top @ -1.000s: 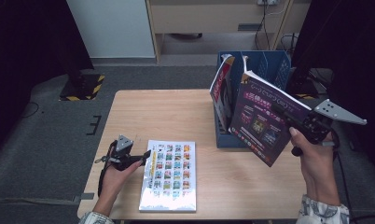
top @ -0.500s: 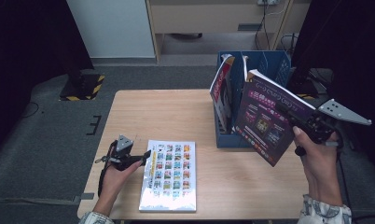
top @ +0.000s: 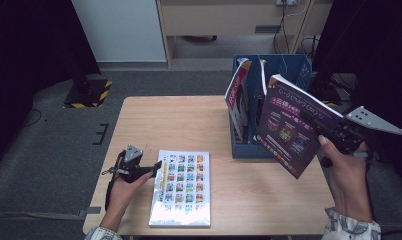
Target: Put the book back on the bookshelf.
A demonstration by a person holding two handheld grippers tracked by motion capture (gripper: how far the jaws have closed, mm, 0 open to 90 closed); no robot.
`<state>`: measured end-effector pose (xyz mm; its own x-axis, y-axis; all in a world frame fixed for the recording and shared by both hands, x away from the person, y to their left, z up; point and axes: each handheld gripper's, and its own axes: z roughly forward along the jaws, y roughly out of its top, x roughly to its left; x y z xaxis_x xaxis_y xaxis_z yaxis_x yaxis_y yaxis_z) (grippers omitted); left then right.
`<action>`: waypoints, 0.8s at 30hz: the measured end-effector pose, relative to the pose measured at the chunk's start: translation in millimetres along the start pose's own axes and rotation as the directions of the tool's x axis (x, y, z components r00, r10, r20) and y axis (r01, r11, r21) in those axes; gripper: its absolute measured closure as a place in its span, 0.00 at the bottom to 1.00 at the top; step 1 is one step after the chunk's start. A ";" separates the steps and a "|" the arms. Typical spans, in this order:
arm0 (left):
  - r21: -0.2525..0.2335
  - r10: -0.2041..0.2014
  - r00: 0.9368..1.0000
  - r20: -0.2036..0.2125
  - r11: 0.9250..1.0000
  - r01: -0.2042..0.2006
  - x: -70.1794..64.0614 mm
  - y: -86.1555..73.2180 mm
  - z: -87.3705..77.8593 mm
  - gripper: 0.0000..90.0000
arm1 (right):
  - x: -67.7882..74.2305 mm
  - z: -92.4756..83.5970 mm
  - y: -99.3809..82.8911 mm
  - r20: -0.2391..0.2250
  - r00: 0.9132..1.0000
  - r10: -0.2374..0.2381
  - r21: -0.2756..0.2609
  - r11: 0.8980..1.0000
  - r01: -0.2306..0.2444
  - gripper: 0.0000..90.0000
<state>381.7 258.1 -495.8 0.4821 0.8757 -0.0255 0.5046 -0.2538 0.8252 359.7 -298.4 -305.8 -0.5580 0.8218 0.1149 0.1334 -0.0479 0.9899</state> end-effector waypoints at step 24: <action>0.000 0.003 1.000 -0.004 1.000 -0.003 0.7 0.5 -0.6 0.13 | -9.6 -0.7 -4.1 0.130 0.991 -0.032 0.012 0.999 0.030 0.94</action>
<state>381.8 258.9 -495.1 0.4803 0.8769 -0.0209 0.5030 -0.2558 0.8255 363.9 -306.5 -310.9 -0.4506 0.8898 0.0718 0.1259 -0.0163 0.9919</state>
